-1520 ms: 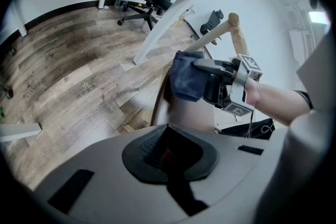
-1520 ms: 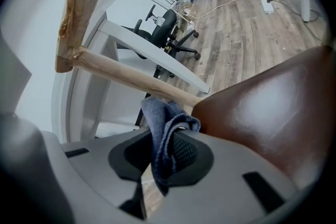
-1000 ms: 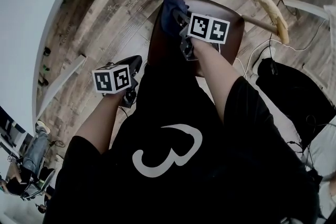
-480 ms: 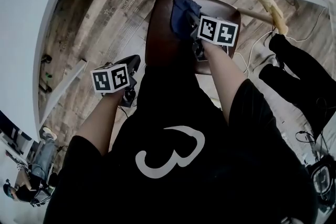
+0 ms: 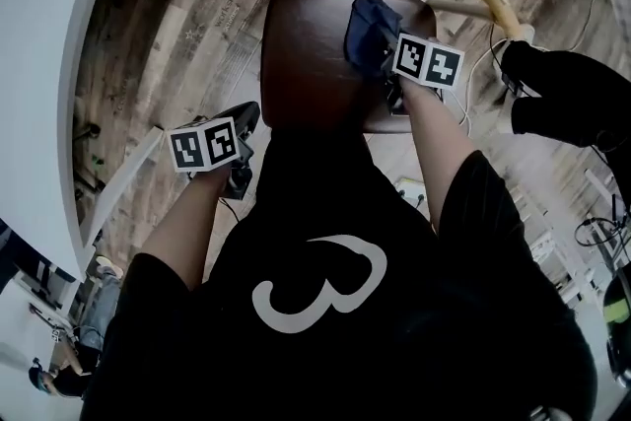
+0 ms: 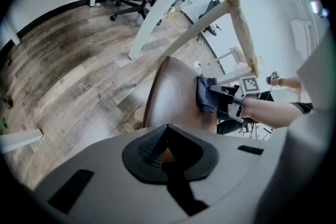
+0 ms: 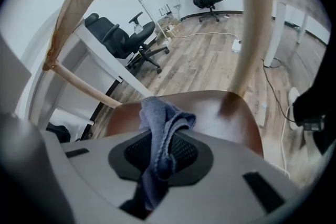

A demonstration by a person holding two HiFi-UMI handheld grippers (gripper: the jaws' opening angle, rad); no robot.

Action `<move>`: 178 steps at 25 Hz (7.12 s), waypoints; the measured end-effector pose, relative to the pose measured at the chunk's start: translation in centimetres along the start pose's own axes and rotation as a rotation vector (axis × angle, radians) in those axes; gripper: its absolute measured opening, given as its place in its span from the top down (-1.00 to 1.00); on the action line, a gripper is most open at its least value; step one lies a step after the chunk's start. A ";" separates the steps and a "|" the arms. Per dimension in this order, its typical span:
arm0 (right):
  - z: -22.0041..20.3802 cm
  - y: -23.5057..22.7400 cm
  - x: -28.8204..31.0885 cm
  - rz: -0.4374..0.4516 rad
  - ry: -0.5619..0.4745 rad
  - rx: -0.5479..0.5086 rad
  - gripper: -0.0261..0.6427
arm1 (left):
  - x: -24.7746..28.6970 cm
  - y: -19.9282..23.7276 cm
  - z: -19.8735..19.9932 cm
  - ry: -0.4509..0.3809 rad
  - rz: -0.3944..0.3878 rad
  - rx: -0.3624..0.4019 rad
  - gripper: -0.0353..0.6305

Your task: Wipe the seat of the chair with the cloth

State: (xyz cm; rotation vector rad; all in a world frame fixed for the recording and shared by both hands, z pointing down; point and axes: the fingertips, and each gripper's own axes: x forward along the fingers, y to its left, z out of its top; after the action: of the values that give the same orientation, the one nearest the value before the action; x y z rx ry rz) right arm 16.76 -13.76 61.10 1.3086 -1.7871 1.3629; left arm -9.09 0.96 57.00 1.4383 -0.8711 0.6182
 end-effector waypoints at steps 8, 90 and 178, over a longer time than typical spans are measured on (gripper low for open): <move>-0.3 -5.6 -2.6 -0.083 -0.039 0.070 0.73 | 0.8 -0.6 -0.2 0.031 0.002 0.030 0.86; -9.6 9.7 2.3 -0.024 0.113 -0.286 0.73 | -4.3 9.1 -3.5 0.025 0.076 -0.013 0.86; -18.3 18.2 1.8 0.162 0.064 -0.186 0.74 | -3.8 10.7 -8.3 0.052 0.071 0.023 0.86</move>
State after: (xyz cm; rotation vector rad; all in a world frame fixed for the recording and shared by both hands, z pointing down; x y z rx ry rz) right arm -3.02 2.89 61.56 1.0313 -1.9584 1.2717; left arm -18.76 10.46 60.71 1.4104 -0.8797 0.7182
